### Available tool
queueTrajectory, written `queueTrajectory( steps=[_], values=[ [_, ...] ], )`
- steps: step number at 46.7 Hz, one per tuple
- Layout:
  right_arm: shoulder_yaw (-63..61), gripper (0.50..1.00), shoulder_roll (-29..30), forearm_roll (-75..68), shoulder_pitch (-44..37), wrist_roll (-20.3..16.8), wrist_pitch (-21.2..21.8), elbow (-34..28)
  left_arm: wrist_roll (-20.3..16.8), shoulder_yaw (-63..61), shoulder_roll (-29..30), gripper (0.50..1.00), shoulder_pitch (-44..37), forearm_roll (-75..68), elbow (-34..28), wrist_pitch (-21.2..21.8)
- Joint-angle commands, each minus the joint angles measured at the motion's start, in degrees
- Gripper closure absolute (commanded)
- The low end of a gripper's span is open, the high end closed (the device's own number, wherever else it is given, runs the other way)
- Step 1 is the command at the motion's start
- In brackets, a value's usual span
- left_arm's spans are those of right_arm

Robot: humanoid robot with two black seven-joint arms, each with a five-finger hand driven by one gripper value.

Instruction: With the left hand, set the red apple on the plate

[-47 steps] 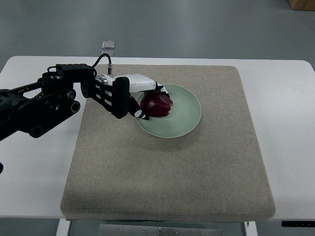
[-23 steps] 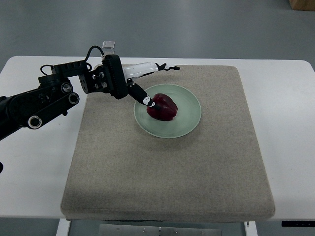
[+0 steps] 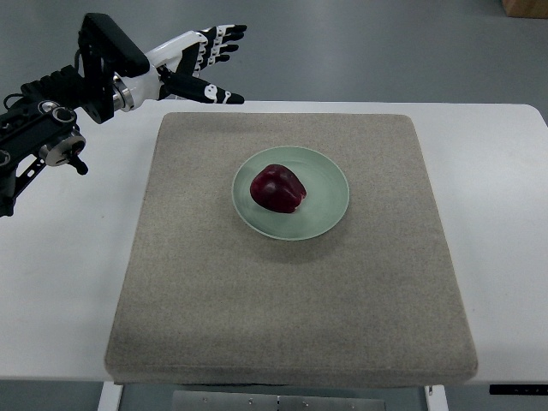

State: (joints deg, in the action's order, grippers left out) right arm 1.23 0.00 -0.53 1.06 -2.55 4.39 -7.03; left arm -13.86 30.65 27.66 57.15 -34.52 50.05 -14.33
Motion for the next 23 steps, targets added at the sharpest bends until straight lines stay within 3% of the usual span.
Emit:
queueTrajectory(
  steps=[1, 7, 16, 23],
  values=[
    [0.0, 0.570, 0.0, 0.0, 0.0, 0.0, 0.0, 0.0, 3.5, 0.1, 0.0, 0.501, 0.1, 11.0, -2.5, -0.1],
    [0.0, 0.570, 0.0, 0.0, 0.0, 0.0, 0.0, 0.0, 8.5, 0.1, 0.4, 0.501, -0.3, 25.9, -5.5, -1.2],
    [0.0, 0.570, 0.0, 0.0, 0.0, 0.0, 0.0, 0.0, 13.1, 1.4, 1.3, 0.501, -1.0, 38.8, -6.1, -10.0],
    [0.0, 0.570, 0.0, 0.0, 0.0, 0.0, 0.0, 0.0, 16.7, 4.4, 1.3, 0.501, -2.5, 43.5, -6.1, -11.5]
  ],
)
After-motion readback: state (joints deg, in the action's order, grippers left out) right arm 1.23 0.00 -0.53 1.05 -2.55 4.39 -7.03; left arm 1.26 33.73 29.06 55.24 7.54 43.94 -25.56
